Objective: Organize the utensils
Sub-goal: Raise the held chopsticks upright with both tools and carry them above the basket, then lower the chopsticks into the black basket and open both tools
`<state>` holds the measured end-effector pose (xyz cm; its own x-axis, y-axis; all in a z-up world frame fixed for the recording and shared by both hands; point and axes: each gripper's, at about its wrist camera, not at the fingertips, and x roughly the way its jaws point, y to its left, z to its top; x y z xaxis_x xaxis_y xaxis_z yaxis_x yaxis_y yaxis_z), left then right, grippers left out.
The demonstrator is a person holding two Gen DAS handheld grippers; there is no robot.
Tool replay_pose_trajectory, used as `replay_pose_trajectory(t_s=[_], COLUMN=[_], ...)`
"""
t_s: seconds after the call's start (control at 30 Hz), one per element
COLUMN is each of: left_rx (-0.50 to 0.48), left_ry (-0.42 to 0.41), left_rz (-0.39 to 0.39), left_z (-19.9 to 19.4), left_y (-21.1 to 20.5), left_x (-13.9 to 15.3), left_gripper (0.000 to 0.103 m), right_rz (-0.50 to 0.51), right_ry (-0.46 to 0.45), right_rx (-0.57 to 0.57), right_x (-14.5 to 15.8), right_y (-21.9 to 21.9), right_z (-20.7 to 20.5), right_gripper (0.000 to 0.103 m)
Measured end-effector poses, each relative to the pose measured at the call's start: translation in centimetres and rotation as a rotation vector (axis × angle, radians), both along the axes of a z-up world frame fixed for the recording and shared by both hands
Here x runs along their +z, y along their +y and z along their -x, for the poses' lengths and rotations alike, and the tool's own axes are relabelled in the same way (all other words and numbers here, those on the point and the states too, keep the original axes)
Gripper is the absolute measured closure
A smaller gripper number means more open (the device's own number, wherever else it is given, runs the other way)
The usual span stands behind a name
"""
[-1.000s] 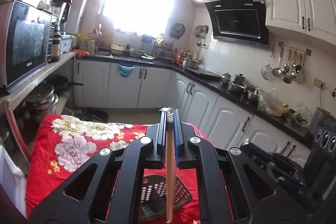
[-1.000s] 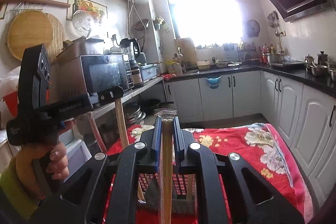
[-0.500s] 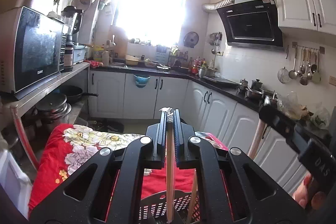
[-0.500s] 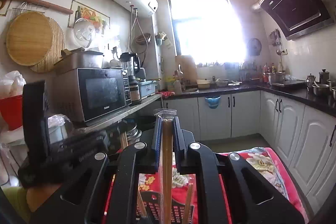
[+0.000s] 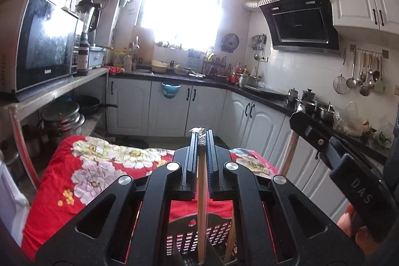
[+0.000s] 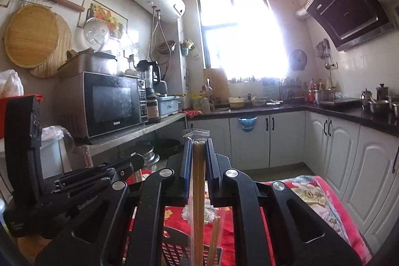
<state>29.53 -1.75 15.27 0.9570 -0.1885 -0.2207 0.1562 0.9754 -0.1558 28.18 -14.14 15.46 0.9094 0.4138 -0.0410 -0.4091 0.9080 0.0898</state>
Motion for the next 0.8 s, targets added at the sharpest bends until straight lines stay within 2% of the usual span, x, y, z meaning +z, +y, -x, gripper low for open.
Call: replay_pose_trajectory(t_s=[0.23,0.8], left_rx=[-0.018,-0.040], left_ry=[0.003,0.071], left_rz=[-0.039,-0.015], left_z=[0.1,0.6], left_y=[-0.8,-0.3], left_x=[-1.7,-4.6], left_gripper=[0.099,0.099], right_rz=[-0.019,-0.011], right_ry=[0.036,0.164], right_rx=[-0.021,-0.035], right_x=[-2.4,-6.2], right_y=[-0.7,-1.8], right_z=[-0.6,1.0], right_gripper=[0.092,0.092])
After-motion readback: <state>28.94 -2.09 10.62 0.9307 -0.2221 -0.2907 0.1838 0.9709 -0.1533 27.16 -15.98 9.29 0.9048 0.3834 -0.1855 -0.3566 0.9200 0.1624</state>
